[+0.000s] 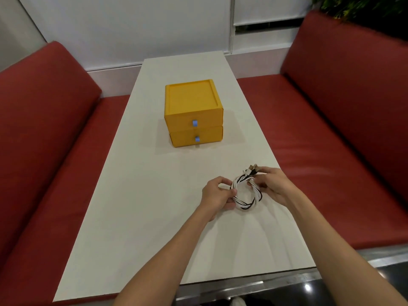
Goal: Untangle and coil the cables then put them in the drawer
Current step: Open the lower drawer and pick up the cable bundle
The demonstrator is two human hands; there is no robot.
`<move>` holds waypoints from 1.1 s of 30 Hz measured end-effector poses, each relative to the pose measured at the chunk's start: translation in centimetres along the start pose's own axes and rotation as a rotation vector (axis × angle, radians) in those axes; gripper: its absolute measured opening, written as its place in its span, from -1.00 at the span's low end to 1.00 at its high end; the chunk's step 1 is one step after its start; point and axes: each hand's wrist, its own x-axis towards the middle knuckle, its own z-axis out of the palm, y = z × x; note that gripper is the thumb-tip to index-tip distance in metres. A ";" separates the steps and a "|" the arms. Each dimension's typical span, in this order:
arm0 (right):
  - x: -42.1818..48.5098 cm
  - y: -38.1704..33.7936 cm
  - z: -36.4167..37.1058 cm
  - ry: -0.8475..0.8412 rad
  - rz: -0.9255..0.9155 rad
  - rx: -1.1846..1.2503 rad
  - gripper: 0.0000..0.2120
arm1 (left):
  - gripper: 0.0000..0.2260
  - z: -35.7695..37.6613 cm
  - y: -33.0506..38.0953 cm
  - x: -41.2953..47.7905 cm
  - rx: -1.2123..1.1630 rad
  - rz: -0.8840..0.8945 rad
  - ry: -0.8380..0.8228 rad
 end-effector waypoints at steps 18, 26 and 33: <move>1.4 -1.1 -3.1 0.162 -0.244 -0.560 -0.72 | -0.69 -0.5 -0.9 1.7 0.439 -0.021 0.031; 2.2 -6.1 1.3 -0.008 -0.420 -0.818 -0.72 | -0.77 -6.7 2.0 4.3 0.328 -0.049 0.083; 5.4 -10.9 7.3 -0.042 -0.671 -1.123 -0.65 | -0.83 -9.7 5.3 7.2 0.245 -0.064 0.062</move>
